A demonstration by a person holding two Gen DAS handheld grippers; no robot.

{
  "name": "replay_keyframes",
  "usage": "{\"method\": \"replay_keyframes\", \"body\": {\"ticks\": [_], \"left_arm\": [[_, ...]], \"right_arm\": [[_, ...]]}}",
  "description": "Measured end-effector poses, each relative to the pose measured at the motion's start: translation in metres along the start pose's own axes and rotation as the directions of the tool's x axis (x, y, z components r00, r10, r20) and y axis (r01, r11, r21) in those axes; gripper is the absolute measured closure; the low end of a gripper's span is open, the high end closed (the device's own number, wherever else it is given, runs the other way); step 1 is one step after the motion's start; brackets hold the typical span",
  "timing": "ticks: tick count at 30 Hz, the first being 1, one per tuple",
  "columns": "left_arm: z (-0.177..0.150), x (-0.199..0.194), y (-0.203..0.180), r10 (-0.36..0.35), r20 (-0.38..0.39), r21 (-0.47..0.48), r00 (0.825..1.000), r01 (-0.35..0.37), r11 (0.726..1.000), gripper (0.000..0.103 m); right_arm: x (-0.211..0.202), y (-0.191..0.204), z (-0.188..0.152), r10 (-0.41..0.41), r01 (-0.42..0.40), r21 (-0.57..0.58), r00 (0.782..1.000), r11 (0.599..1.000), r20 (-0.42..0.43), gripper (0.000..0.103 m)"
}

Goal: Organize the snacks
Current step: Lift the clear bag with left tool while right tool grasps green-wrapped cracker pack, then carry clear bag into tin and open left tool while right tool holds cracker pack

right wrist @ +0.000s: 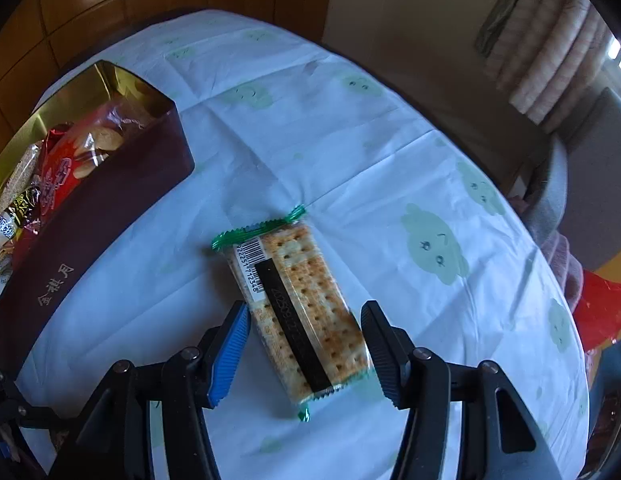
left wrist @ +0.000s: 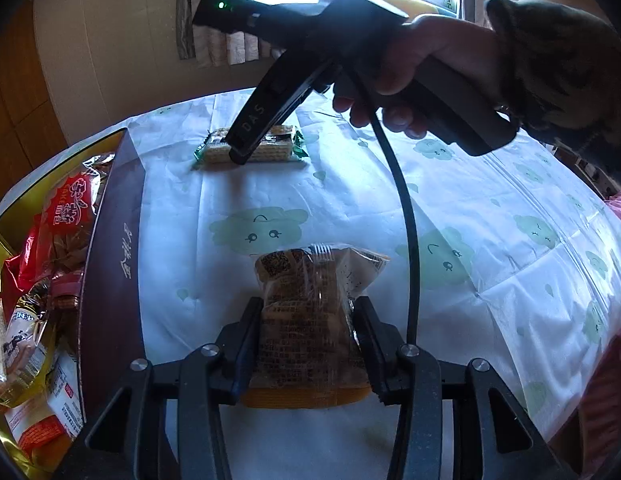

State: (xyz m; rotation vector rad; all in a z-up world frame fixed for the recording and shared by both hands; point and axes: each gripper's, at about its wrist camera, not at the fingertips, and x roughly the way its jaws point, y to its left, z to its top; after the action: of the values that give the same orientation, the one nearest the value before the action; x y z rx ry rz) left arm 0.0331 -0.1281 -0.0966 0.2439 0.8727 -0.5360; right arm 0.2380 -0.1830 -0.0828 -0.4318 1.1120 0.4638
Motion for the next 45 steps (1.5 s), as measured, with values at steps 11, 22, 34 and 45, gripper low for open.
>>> {"method": "replay_keyframes", "body": {"ticks": [11, 22, 34, 45], "left_arm": [[0.002, 0.001, 0.002, -0.004, -0.006, -0.017, 1.0, 0.004, 1.0, 0.056], [0.005, 0.003, 0.002, 0.009, -0.022, -0.033, 1.0, -0.01, 0.999, 0.056], [0.015, -0.034, -0.003, -0.007, 0.014, -0.046, 1.0, 0.008, 0.999, 0.061], [0.037, -0.127, 0.072, 0.056, 0.158, -0.227, 0.986, -0.019, 0.974, 0.061]], "right_arm": [[-0.03, -0.015, -0.06, -0.042, 0.044, 0.198, 0.999, 0.979, -0.015, 0.056], [-0.096, 0.014, -0.193, -0.168, 0.166, 0.464, 0.985, 0.87, -0.037, 0.056], [-0.091, 0.024, -0.228, -0.202, 0.153, 0.58, 0.979, 0.8, 0.02, 0.054], [-0.092, 0.036, -0.23, -0.266, 0.202, 0.577, 0.964, 0.791, 0.027, 0.054]]}}
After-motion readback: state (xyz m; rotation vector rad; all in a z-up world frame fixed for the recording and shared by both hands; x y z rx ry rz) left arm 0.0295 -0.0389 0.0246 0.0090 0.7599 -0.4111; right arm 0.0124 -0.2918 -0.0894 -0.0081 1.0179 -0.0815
